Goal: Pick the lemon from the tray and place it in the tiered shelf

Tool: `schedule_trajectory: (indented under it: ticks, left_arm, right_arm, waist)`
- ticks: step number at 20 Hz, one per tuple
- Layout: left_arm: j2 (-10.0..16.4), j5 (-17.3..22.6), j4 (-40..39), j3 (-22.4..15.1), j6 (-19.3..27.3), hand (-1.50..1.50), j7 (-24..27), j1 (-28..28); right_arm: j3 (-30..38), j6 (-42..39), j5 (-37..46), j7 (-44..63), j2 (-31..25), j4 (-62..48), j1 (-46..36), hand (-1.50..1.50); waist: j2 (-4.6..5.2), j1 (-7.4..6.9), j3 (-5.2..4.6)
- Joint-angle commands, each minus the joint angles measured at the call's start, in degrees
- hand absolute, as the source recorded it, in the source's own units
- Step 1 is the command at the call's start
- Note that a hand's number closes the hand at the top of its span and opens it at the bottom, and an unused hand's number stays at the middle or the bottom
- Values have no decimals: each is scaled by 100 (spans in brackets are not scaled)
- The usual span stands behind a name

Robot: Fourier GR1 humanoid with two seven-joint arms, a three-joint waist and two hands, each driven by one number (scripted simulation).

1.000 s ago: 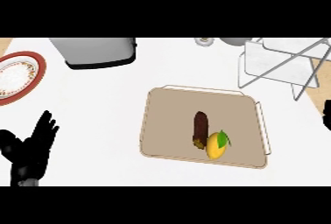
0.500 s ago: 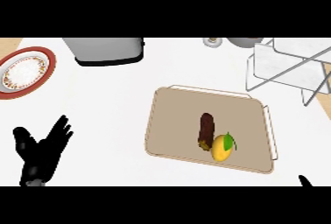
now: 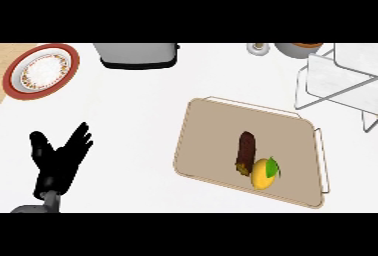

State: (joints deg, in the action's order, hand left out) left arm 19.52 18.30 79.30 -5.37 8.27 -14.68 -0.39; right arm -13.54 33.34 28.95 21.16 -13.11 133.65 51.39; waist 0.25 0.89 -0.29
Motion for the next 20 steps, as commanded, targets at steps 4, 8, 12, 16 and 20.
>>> schedule_trajectory:
  ticks: [4, 8, 12, 16, 20]
  left_arm:
    - [27, -39, -148, -29, -185, 0, -83, -324]
    - [-235, -234, -14, -318, -92, 0, 113, -71]
    - [-164, -159, -61, -189, -86, 0, -156, -418]
    - [-6, -39, -306, 6, -336, 0, -52, -438]
    - [-351, -351, -262, -227, 110, 0, -146, -554]
  right_arm:
    - [-467, -446, 1640, 2310, 143, 615, -301, -150]
    - [-266, -495, 2054, 3194, 287, 324, -981, -150]
    - [-127, -1031, 2593, 4179, 345, -233, -1899, -150]
    - [-294, -2012, 3148, 5299, 744, -348, -2935, -150]
    - [-499, -2855, 3608, 5767, 1190, -809, -3671, -150]
  waist:
    - [79, -262, -10]
    - [87, -364, -14]
    - [88, -392, -8]
    - [69, -377, -7]
    - [26, -253, 8]
